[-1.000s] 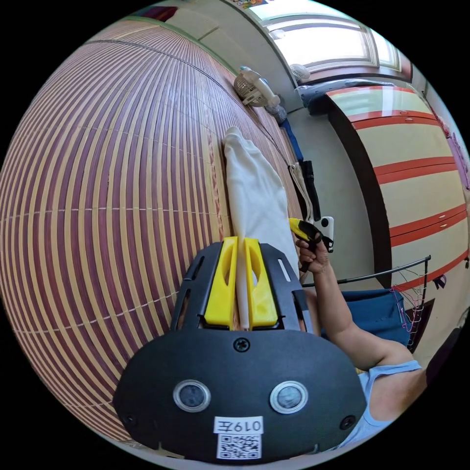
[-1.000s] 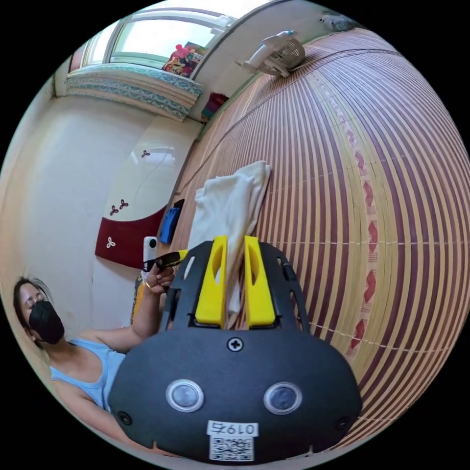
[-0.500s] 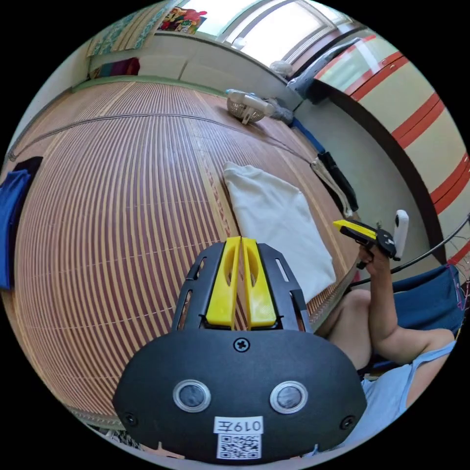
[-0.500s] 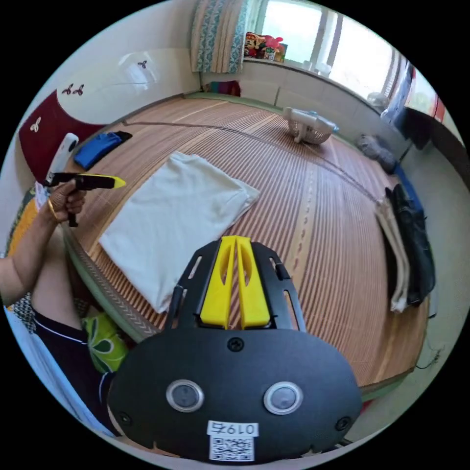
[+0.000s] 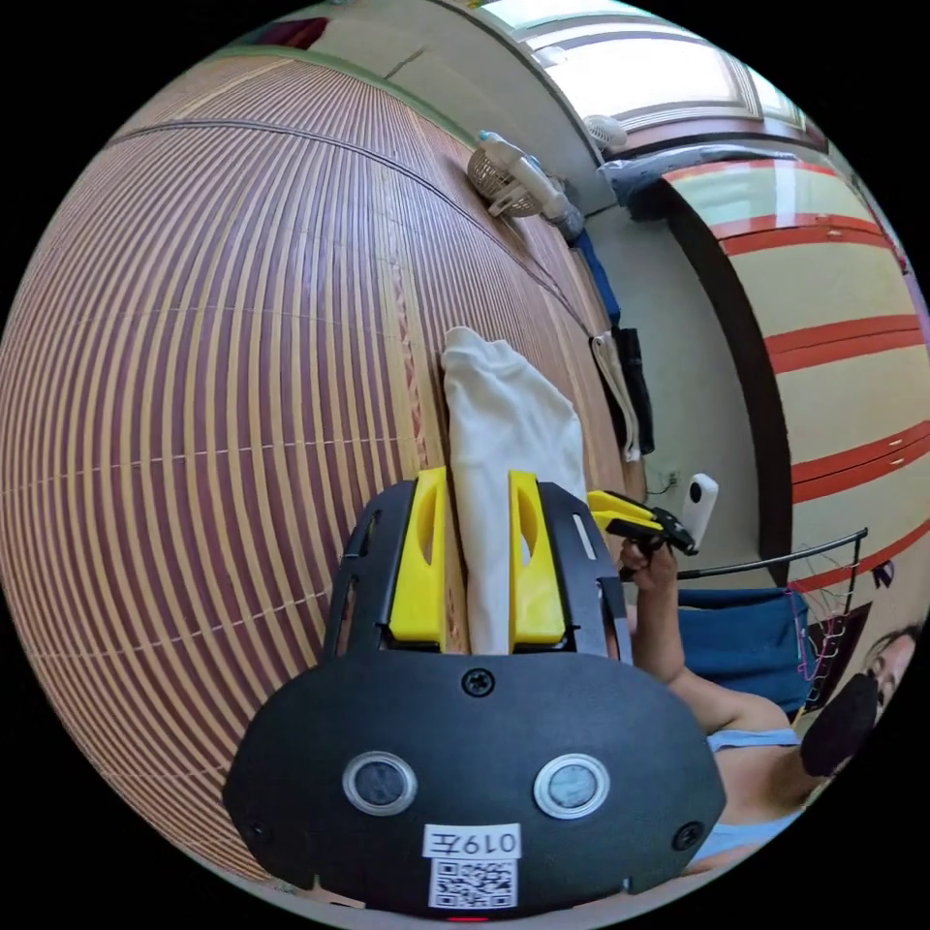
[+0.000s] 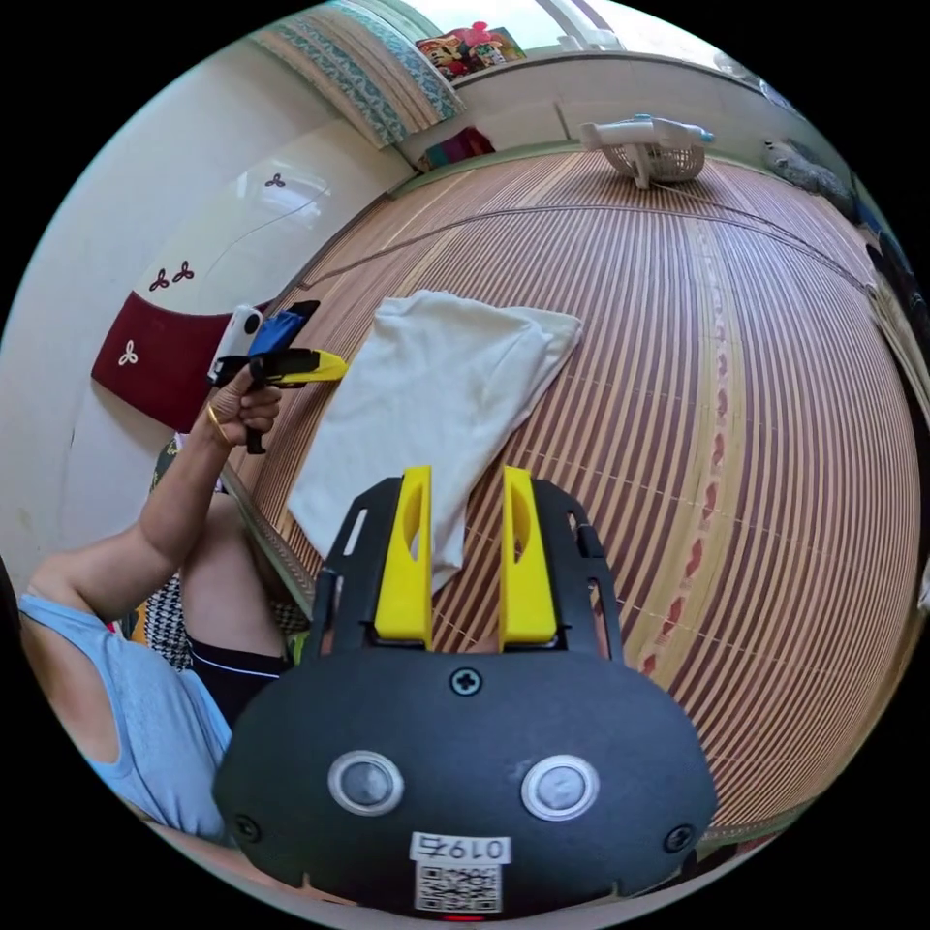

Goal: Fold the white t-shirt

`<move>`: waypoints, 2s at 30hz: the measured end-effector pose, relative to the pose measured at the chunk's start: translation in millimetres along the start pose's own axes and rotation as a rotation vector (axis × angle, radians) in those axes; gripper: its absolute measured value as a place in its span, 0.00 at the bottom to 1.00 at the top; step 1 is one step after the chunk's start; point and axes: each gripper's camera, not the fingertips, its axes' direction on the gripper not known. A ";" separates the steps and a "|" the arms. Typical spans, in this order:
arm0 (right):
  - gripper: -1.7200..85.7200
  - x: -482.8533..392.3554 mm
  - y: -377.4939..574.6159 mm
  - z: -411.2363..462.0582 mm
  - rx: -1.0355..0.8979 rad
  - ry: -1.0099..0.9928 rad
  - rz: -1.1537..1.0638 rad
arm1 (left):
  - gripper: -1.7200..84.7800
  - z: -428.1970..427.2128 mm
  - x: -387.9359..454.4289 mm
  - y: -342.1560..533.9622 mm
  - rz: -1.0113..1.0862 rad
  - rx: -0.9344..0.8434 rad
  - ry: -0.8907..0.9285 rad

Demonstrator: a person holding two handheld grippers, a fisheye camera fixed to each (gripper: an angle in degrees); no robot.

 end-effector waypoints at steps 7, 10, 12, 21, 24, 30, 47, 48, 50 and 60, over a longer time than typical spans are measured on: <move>0.05 31.9 -8.7 4.2 -0.007 -0.110 0.057 | 0.06 5.6 -1.3 -18.8 0.009 -0.016 -0.012; 0.03 39.3 -15.4 3.8 -0.051 -0.097 0.059 | 0.05 2.5 -6.4 -18.1 0.006 -0.003 0.006; 0.02 45.8 -17.5 2.2 -0.061 -0.111 0.071 | 0.05 1.2 -9.5 -18.8 0.000 -0.001 0.023; 0.12 75.1 -36.2 -44.9 -0.001 -0.026 0.057 | 0.14 -28.9 -8.2 -29.5 0.006 0.064 0.066; 0.11 112.5 -35.6 -66.3 0.182 -0.223 0.174 | 0.15 -38.7 -12.9 -48.8 -0.026 0.104 0.057; 0.13 131.3 -58.8 -35.5 0.183 -0.277 0.248 | 0.15 -21.2 -9.3 -93.7 -0.025 0.030 0.085; 0.01 150.8 -55.5 -19.1 0.180 -0.243 0.312 | 0.05 -13.3 -24.2 -97.5 -0.008 0.044 0.101; 0.01 151.2 -54.8 -18.4 0.182 -0.243 0.315 | 0.05 -12.9 -24.6 -97.2 -0.011 0.050 0.105; 0.02 153.2 -51.7 -17.5 0.191 -0.257 0.328 | 0.06 -11.9 -22.6 -96.2 -0.004 0.053 0.101; 0.09 128.6 -44.4 -52.2 0.336 -0.186 0.197 | 0.14 -31.3 -8.8 -96.8 0.078 0.106 0.081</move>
